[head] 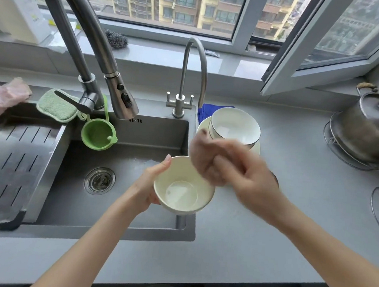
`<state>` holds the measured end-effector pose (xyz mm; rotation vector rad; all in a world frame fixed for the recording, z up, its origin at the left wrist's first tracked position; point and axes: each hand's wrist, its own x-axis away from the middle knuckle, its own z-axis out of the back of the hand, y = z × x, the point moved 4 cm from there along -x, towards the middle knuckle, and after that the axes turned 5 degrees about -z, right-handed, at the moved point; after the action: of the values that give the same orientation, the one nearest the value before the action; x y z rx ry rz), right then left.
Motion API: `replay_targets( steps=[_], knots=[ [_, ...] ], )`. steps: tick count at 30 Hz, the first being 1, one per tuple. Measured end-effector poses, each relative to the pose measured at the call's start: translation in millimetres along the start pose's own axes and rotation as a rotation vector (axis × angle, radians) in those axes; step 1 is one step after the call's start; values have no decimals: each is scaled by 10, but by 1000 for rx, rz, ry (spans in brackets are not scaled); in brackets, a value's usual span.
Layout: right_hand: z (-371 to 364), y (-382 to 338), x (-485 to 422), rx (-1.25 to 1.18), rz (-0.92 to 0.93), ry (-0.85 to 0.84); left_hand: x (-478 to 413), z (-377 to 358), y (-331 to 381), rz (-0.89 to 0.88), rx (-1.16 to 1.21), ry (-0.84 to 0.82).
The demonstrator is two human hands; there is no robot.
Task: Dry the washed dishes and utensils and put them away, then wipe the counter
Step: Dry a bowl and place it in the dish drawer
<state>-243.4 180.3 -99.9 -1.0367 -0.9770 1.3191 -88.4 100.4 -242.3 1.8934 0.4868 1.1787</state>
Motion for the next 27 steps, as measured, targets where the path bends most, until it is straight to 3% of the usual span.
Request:
replay_targets(
  steps=[2, 4, 6, 10, 14, 16, 17, 19, 21, 24, 27],
  knots=[
    [-191, 132, 23, 429, 104, -102, -14, -25, 21, 17, -2, -21],
    [-277, 256, 15, 831, 205, -74, -18, -42, 20, 31, -26, -57],
    [-351, 358, 58, 911, 174, -130, 10, -66, 18, 29, -60, -79],
    [-600, 437, 148, 841, -83, -235, 62, -191, 46, -69, -86, -89],
    [-757, 546, 84, 369, -348, -279, 75, -210, 81, -193, -82, 10],
    [-747, 548, 112, 123, -467, -361, 84, -158, 141, -177, -119, 5],
    [-715, 543, 147, 129, -473, -446, 101, -148, 160, -138, -149, -33],
    [-632, 488, 196, 449, -362, -682, 127, -163, 142, -53, -235, -141],
    [-572, 494, 188, 865, -92, -850, 127, -213, 93, -3, -312, -242],
    [-556, 589, 171, 1290, 343, -821, 79, -275, 43, 65, -325, -331],
    [-497, 671, 212, 1394, 349, -705, 26, -267, 15, 87, -349, -299]
  ],
)
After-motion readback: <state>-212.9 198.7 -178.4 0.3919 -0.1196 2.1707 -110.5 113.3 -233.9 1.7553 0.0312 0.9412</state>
